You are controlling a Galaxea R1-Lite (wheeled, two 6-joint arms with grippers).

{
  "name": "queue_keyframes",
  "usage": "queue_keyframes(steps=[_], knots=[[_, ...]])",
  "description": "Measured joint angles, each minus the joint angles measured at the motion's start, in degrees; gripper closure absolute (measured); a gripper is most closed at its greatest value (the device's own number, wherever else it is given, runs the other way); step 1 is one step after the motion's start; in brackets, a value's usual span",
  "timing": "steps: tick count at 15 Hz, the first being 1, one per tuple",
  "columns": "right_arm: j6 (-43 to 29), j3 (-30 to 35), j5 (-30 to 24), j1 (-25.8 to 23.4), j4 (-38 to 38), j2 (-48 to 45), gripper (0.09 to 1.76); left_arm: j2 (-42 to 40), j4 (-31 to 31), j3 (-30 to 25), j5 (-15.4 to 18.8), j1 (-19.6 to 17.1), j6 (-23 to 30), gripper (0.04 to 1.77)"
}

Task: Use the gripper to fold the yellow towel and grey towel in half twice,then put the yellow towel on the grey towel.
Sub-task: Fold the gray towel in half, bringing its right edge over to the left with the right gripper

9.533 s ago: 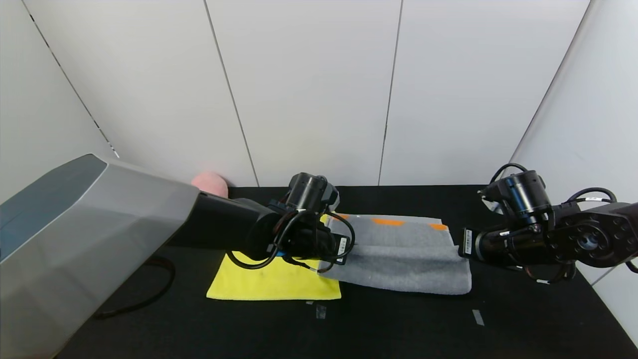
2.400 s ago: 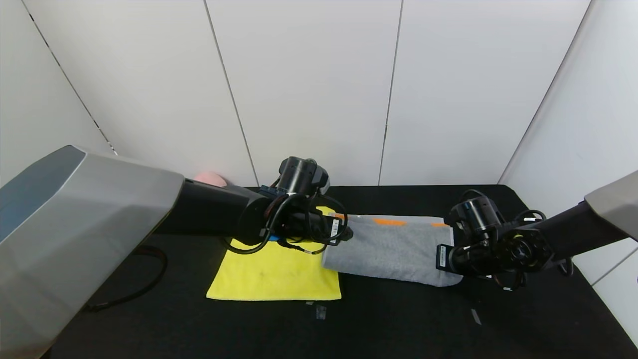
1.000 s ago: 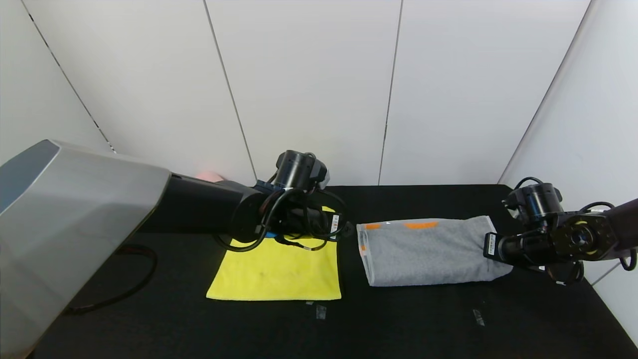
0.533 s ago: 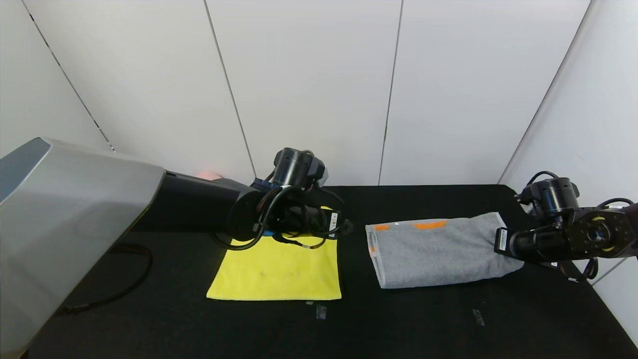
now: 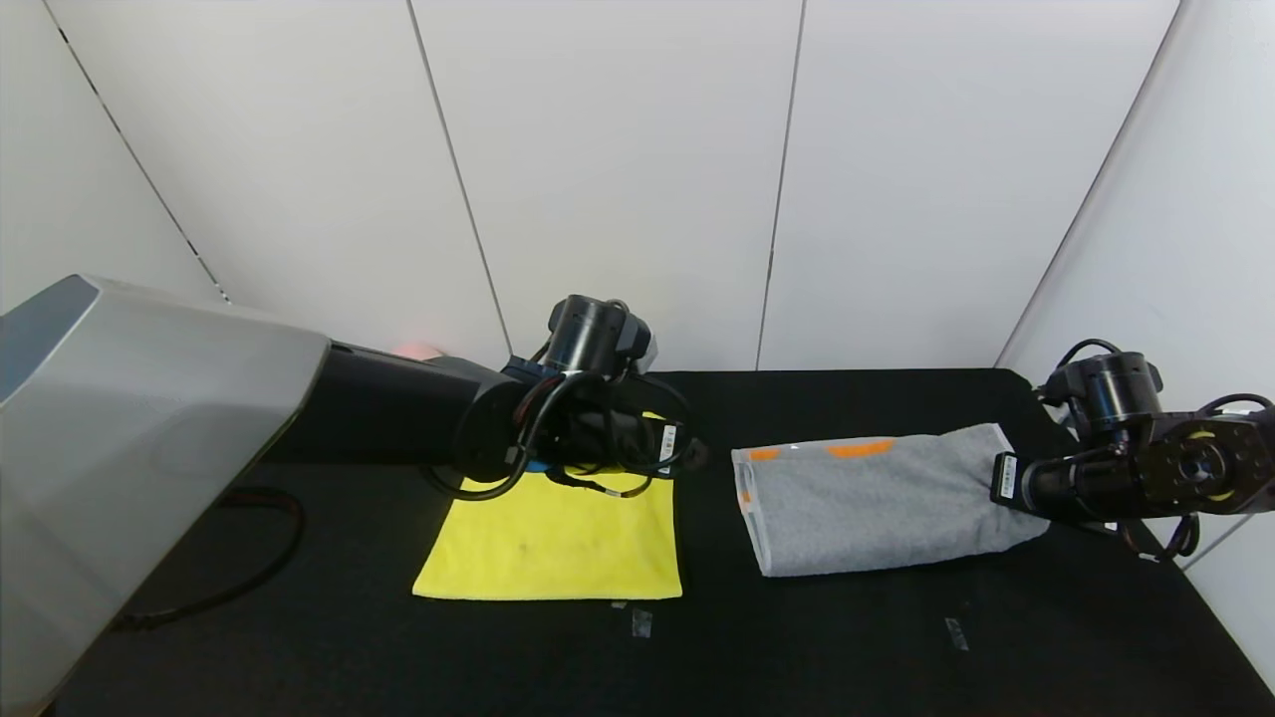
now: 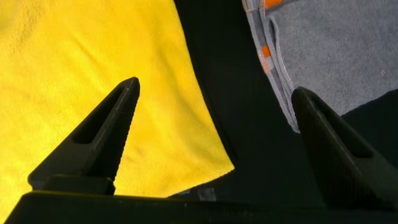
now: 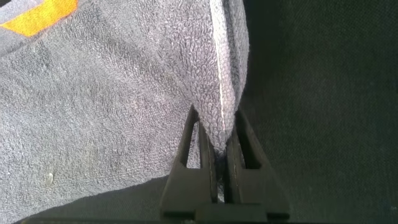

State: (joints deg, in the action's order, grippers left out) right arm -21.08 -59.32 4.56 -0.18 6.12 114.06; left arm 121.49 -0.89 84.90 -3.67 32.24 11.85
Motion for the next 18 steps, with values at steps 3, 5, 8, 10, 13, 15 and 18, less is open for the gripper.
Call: queue_keyframes(steps=[3, 5, 8, 10, 13, 15, 18], knots=[[0.0, 0.0, 0.0, 0.3, -0.1, -0.2, 1.65, -0.1, 0.0, -0.1, 0.0, 0.0, 0.0, 0.09], [0.1, -0.4, 0.0, 4.1, -0.5, -1.8, 1.65, 0.1, 0.0, -0.2, 0.0, -0.1, 0.0, 0.09], [0.1, -1.0, 0.2, 8.0, -0.7, -3.2, 1.65, -0.3, 0.0, -0.2, 0.0, -0.2, 0.1, 0.09], [0.1, -1.3, 0.3, 10.3, -0.8, -3.5, 1.65, -0.4, 0.0, -0.2, 0.1, -0.1, 0.1, 0.09], [0.0, -1.7, 0.3, 12.8, -0.7, -3.6, 1.65, -0.4, 0.0, -0.2, 0.1, -0.2, 0.1, 0.09], [-0.1, -1.8, 0.3, 13.9, -0.7, -3.7, 1.65, -0.4, 0.0, -0.2, 0.1, -0.3, 0.1, 0.09], [-0.1, -1.8, 0.3, 14.7, -0.7, -3.7, 1.65, -0.5, 0.0, -0.3, 0.0, -0.2, 0.1, 0.09]])
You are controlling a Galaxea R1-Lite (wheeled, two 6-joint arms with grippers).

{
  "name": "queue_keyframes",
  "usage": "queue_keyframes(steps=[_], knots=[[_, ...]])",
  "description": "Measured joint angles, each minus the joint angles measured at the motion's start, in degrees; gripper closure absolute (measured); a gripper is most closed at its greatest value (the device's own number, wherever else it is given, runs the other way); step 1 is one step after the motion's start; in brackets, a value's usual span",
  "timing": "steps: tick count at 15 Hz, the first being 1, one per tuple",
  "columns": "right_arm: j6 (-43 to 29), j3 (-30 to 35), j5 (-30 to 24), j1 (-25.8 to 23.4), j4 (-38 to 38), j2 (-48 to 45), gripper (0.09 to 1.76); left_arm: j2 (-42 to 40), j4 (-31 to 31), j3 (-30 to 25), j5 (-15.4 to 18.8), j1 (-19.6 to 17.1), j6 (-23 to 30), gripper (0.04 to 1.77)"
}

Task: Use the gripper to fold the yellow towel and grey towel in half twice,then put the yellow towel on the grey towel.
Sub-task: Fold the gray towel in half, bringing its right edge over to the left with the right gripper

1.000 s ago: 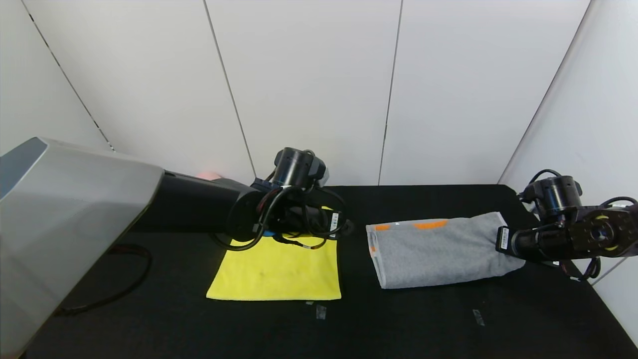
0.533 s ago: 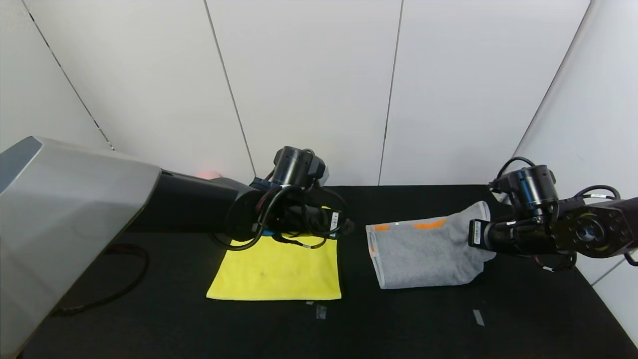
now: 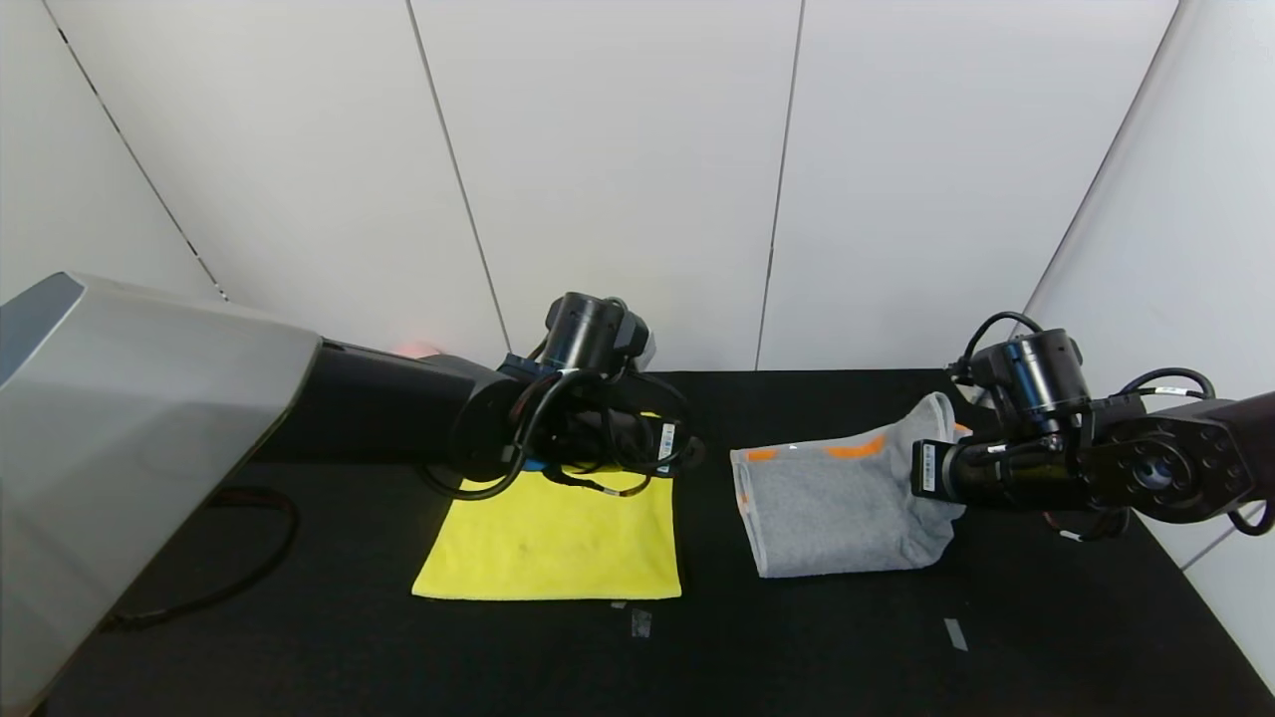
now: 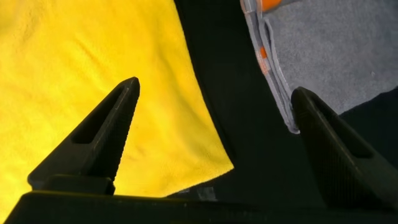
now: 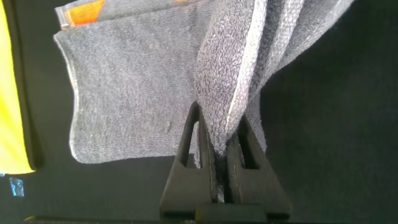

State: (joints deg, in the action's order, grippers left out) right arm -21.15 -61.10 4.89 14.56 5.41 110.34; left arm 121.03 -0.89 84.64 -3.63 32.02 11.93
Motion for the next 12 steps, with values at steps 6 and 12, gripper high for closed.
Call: queue_keyframes(steps=[6, 12], knots=[[0.0, 0.0, 0.0, 3.4, 0.0, 0.0, 1.65, -0.3, 0.0, -0.1, 0.0, -0.1, 0.0, 0.09], [-0.2, -0.4, 0.0, 6.1, 0.1, 0.4, 1.65, -0.5, 0.0, -0.2, 0.0, -0.1, 0.0, 0.09]])
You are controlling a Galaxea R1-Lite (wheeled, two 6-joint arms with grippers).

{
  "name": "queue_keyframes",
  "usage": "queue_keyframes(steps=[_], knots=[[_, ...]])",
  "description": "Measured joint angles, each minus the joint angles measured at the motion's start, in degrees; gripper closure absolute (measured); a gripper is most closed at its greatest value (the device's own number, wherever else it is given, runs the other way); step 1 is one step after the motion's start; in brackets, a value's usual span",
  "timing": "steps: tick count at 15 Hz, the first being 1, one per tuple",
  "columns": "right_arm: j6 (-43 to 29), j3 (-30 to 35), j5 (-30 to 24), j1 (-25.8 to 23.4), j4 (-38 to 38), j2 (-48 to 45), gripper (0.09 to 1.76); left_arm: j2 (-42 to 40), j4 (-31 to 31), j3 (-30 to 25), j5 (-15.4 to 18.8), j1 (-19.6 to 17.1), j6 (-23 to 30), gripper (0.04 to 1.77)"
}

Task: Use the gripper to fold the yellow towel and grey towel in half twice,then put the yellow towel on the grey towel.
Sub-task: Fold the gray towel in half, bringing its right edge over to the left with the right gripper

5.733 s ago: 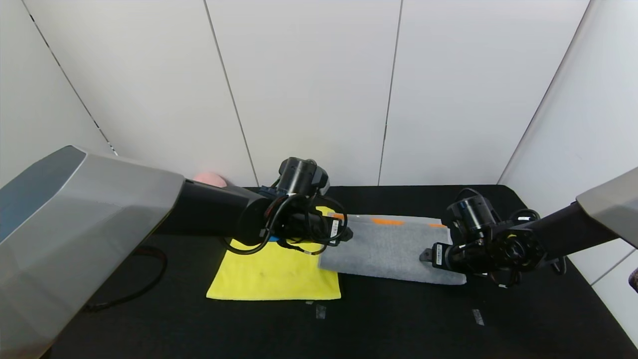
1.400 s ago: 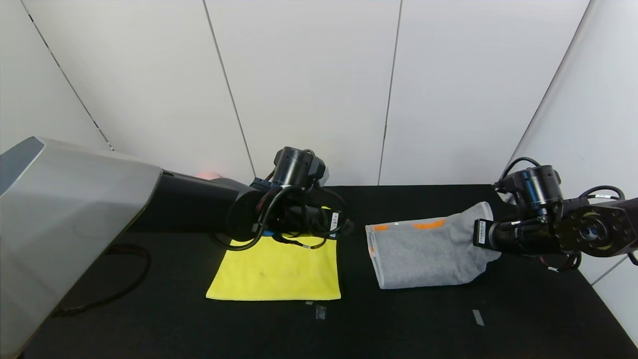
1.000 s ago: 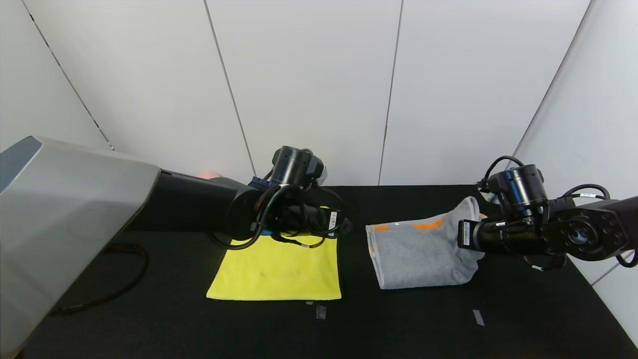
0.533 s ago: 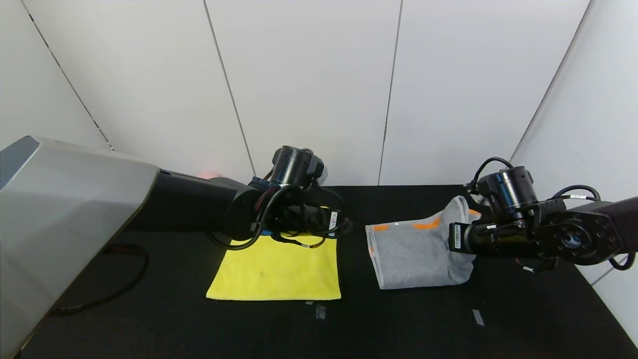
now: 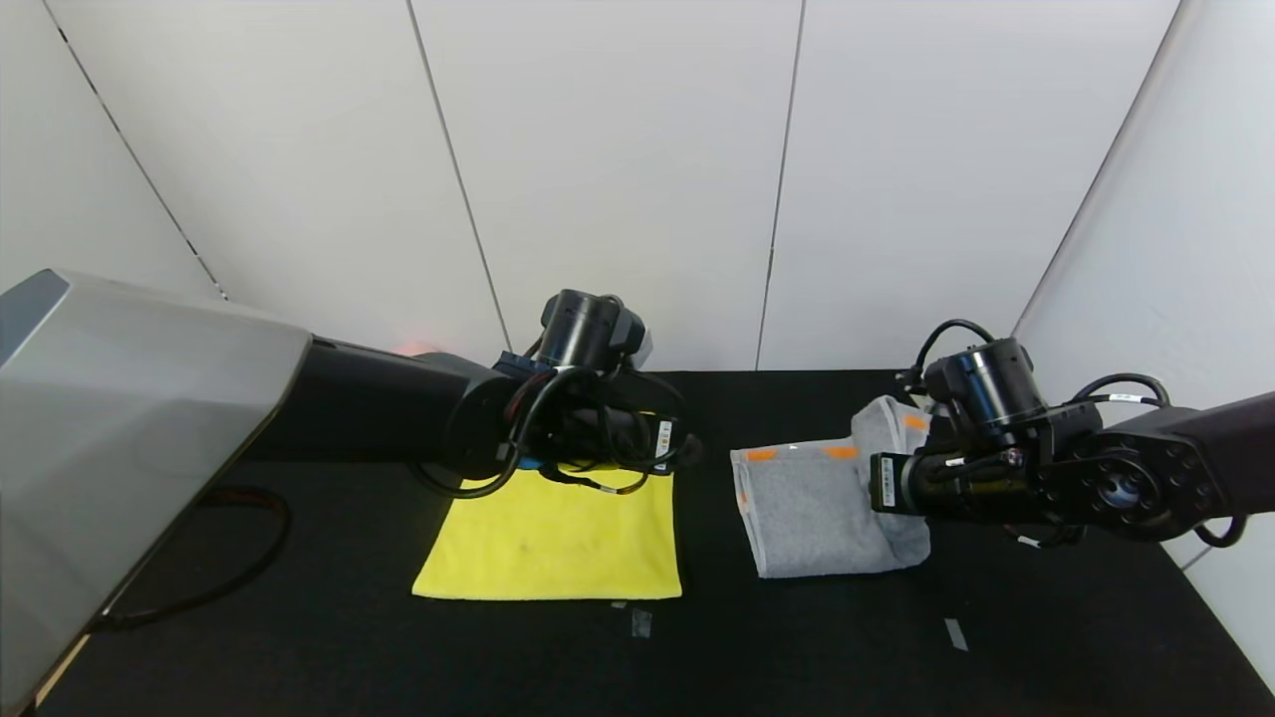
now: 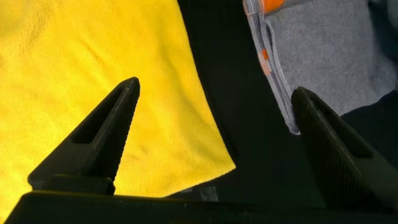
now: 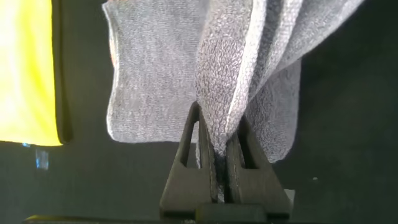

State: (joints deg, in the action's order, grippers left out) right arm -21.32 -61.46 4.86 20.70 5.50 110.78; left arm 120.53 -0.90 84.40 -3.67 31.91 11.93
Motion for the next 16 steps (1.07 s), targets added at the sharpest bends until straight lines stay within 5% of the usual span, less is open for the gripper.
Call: queue_keyframes(steps=[16], knots=[[-2.5, -3.1, -0.1, 5.4, 0.2, 5.4, 1.65, 0.0, 0.1, 0.0, 0.0, -0.4, 0.0, 0.09]])
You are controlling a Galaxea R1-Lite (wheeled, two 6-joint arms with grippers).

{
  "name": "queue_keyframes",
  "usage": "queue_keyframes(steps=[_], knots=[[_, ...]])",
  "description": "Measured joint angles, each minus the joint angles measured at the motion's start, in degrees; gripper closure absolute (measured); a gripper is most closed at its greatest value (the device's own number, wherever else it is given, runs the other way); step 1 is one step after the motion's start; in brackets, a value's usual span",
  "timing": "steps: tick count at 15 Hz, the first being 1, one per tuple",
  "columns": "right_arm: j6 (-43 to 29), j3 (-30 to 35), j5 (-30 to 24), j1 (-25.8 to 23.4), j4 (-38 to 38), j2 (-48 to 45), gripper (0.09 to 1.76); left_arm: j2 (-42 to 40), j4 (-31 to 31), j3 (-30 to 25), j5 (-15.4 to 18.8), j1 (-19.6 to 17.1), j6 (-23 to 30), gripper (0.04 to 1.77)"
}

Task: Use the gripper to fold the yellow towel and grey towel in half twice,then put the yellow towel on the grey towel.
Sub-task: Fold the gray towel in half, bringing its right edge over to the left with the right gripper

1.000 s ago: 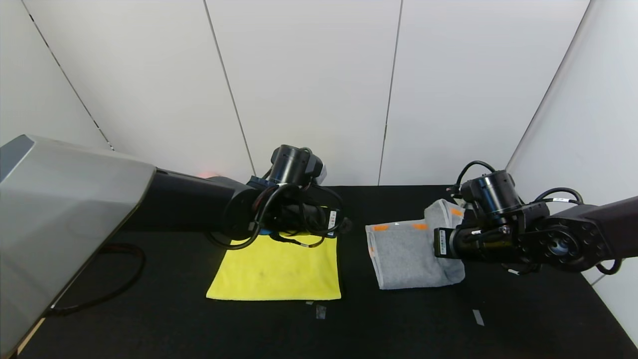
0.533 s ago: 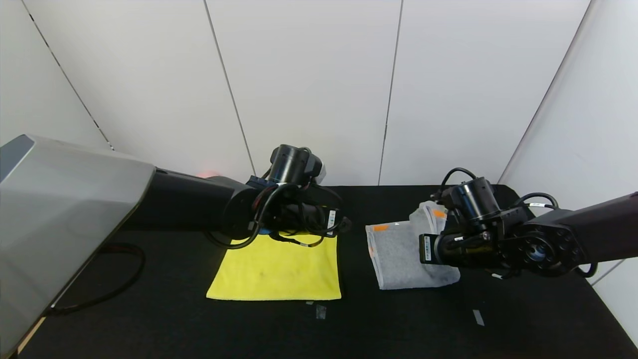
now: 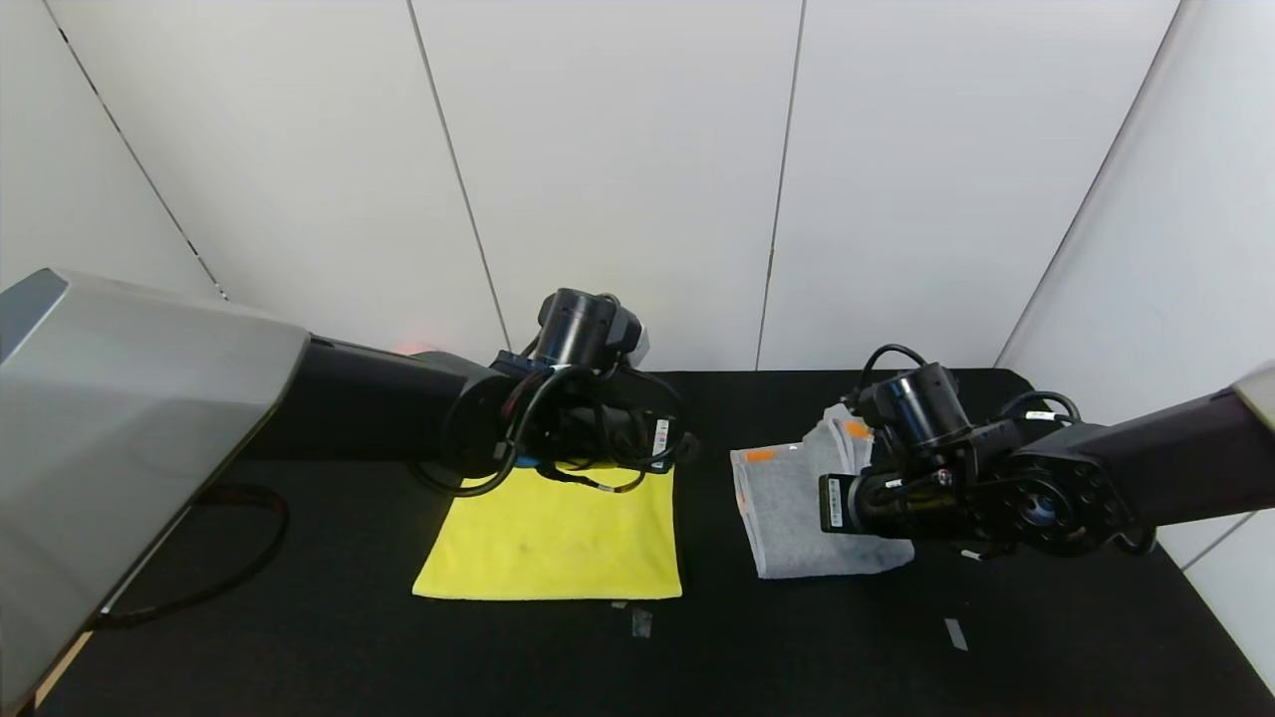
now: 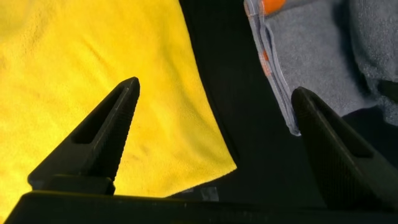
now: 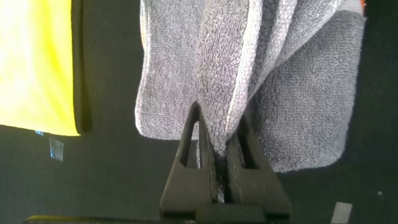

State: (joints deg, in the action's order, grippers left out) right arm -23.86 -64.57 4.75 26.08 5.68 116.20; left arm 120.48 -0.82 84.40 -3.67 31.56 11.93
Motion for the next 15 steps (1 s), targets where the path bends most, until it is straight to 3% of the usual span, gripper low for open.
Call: queue_keyframes(steps=[6, 10, 15], knots=[[-0.1, -2.0, 0.0, 1.7, 0.0, 2.0, 1.65, 0.0, 0.0, 0.0, 0.0, -0.3, 0.0, 0.09], [0.0, -2.6, 0.1, 2.6, 0.0, 3.2, 1.06, 0.2, 0.0, 0.0, 0.0, -0.3, 0.0, 0.09], [0.1, -2.7, 0.1, 3.2, 0.0, 3.4, 0.62, 0.5, 0.0, 0.0, 0.0, -0.3, 0.0, 0.09]])
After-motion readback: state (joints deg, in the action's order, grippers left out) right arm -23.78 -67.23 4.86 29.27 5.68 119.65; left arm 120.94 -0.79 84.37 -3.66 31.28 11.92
